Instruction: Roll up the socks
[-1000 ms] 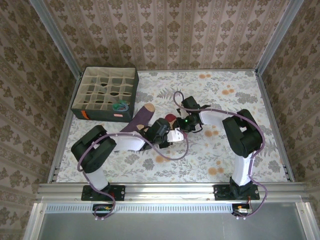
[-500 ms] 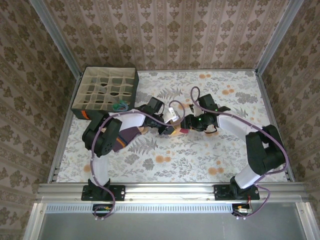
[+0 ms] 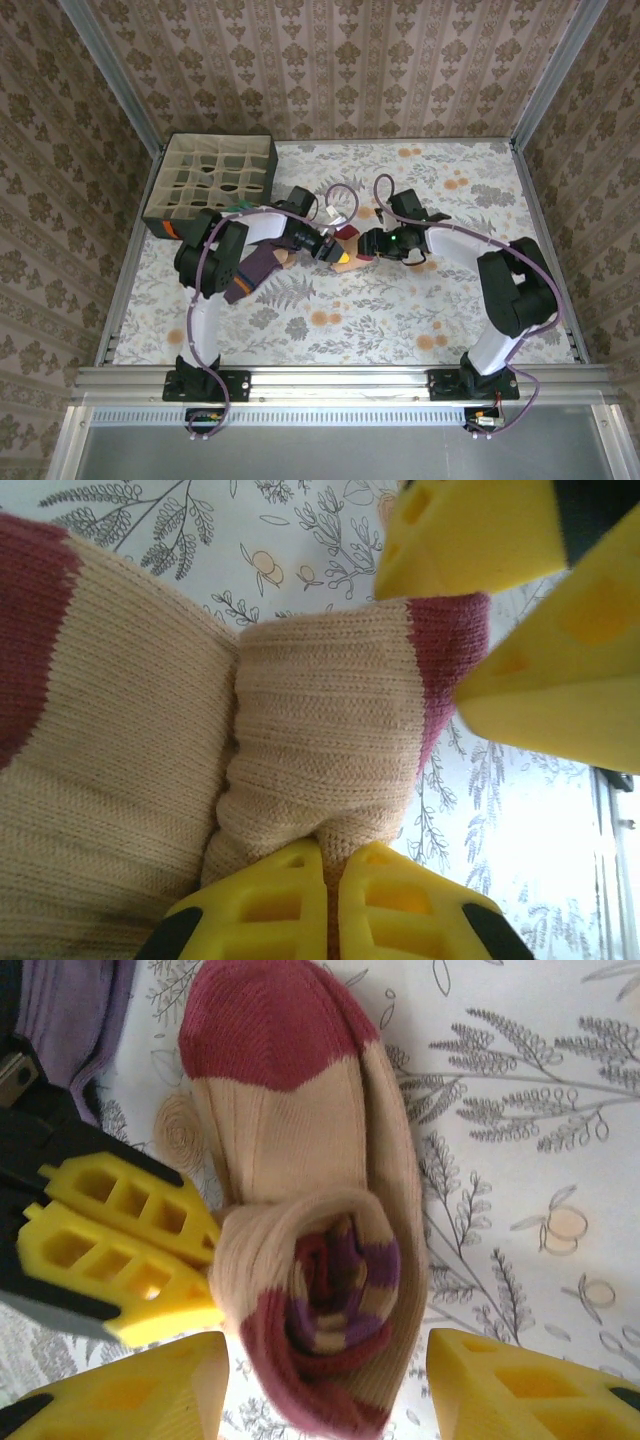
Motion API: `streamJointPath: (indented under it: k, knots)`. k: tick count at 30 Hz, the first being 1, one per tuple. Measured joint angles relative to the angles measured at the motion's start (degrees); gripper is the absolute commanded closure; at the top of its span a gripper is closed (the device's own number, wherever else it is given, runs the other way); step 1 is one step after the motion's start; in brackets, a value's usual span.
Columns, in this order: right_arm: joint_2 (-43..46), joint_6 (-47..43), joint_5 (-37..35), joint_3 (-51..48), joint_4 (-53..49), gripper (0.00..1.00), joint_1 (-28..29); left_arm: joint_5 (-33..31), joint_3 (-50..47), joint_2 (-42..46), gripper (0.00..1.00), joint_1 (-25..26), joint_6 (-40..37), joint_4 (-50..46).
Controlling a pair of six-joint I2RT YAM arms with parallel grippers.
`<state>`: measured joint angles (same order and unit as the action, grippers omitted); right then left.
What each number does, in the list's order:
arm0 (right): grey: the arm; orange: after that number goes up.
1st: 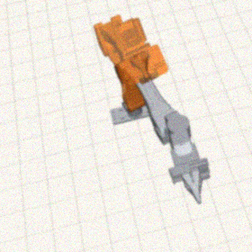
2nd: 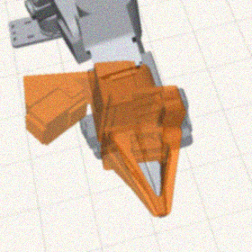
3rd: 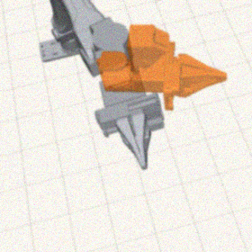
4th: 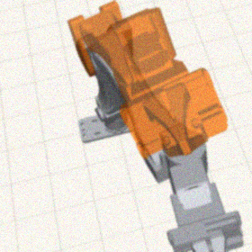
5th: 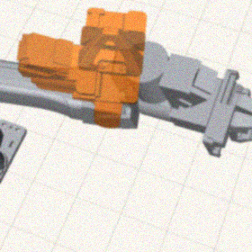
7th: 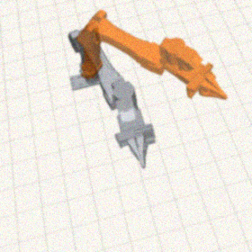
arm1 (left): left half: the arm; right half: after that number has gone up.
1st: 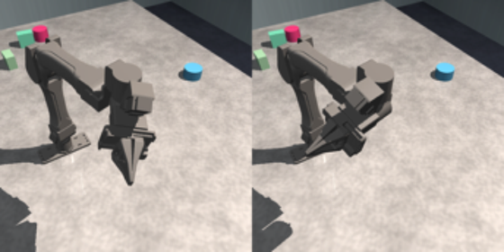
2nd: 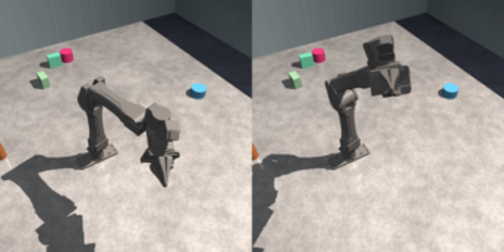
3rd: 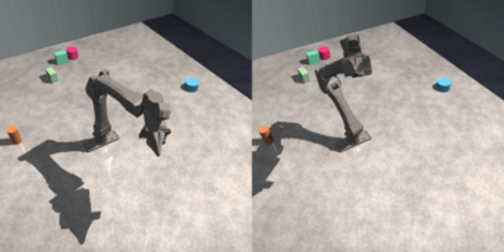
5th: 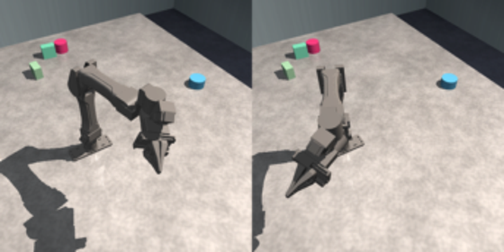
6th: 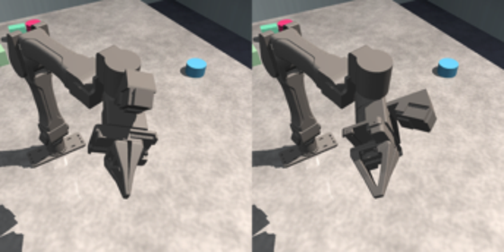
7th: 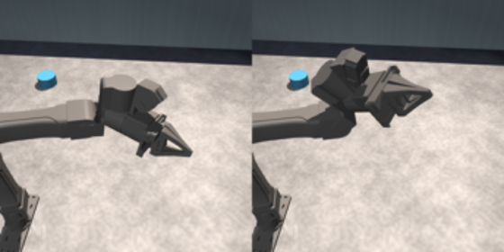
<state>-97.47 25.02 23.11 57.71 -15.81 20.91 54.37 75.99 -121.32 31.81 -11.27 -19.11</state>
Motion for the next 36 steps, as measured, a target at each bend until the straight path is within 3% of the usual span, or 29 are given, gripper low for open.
streamJointPath:
  k: [4, 11, 14, 26, 30, 36]
  knots:
    - [-4.4, -0.9, -0.2, 2.3, 1.5, 0.51, 1.2, 2.2, 1.3, -1.4, 0.93, -0.4, 0.5, -1.7]
    - [-9.0, -0.9, 0.2, 4.5, 2.8, 0.82, 2.8, 2.6, 1.5, -1.5, 0.91, -0.4, 0.5, -2.7]
    - [-8.8, -0.5, 0.3, 4.0, 2.7, 0.88, 2.9, 0.3, -0.8, 0.6, 0.86, 0.4, 0.0, -1.2]
    - [-4.2, 0.2, 2.7, -2.0, -1.3, 0.92, 3.8, -23.6, -24.2, 22.2, 0.71, 12.3, -7.6, 17.4]
    - [-4.3, 0.2, 2.8, -1.9, -1.6, 0.92, 3.8, -31.9, -32.3, 30.9, 0.60, 15.0, -11.5, 23.4]
    - [-5.5, 0.1, 2.8, 0.3, -4.4, 0.92, 3.8, -45.0, -36.3, 35.3, 0.55, 22.5, -18.7, 28.9]
